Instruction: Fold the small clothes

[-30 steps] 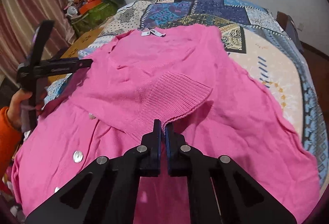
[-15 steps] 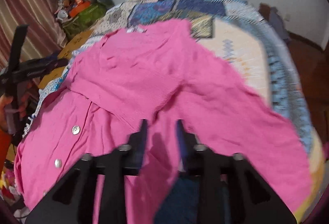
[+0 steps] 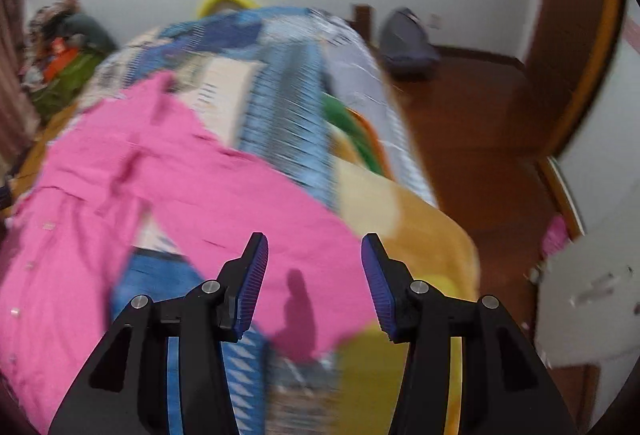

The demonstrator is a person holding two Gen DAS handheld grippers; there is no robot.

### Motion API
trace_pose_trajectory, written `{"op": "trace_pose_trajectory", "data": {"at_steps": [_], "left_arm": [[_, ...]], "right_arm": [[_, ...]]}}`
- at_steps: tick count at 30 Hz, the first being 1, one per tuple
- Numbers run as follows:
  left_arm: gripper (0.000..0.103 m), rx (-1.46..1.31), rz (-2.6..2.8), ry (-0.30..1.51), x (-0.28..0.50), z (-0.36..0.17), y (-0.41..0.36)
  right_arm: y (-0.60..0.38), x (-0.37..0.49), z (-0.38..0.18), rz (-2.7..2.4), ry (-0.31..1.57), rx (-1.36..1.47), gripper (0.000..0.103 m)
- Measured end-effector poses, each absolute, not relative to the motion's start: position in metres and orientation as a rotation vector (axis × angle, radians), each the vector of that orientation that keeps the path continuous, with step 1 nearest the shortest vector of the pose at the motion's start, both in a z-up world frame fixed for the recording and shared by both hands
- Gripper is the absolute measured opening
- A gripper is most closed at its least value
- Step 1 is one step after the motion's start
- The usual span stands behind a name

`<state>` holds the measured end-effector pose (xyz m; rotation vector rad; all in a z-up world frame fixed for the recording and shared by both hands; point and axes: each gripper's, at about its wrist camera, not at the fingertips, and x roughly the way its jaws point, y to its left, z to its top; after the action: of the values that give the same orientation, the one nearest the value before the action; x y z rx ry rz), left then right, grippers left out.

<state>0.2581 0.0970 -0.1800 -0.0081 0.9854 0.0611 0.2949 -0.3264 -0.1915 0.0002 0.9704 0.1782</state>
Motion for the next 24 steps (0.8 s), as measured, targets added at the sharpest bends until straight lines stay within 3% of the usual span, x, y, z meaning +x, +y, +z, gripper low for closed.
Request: {"op": "trace_pose_trajectory", "data": {"at_steps": [6,9,11,12,24], "left_arm": [[0.077,-0.025,0.061,1.002,0.251,-0.188,0.093],[0.077,-0.014,0.057,1.004,0.250,-0.189,0.092],[0.077,-0.007,0.057,1.000,0.248,-0.188,0.091],[0.077,-0.005,0.058,0.996,0.247,-0.187,0.091],[0.077,-0.052,0.044,0.936,0.239,-0.171,0.104]], "right_arm": [[-0.349,0.309,-0.225,0.121,1.061,0.096,0.044],[-0.350,0.309,-0.231,0.142,1.058,0.168,0.032],[-0.349,0.306,-0.227,0.156,1.052,0.169,0.011],[-0.348,0.304,-0.224,0.161,1.045,0.157,0.009],[-0.270,0.294,-0.112,0.389,0.846,0.029,0.009]]}}
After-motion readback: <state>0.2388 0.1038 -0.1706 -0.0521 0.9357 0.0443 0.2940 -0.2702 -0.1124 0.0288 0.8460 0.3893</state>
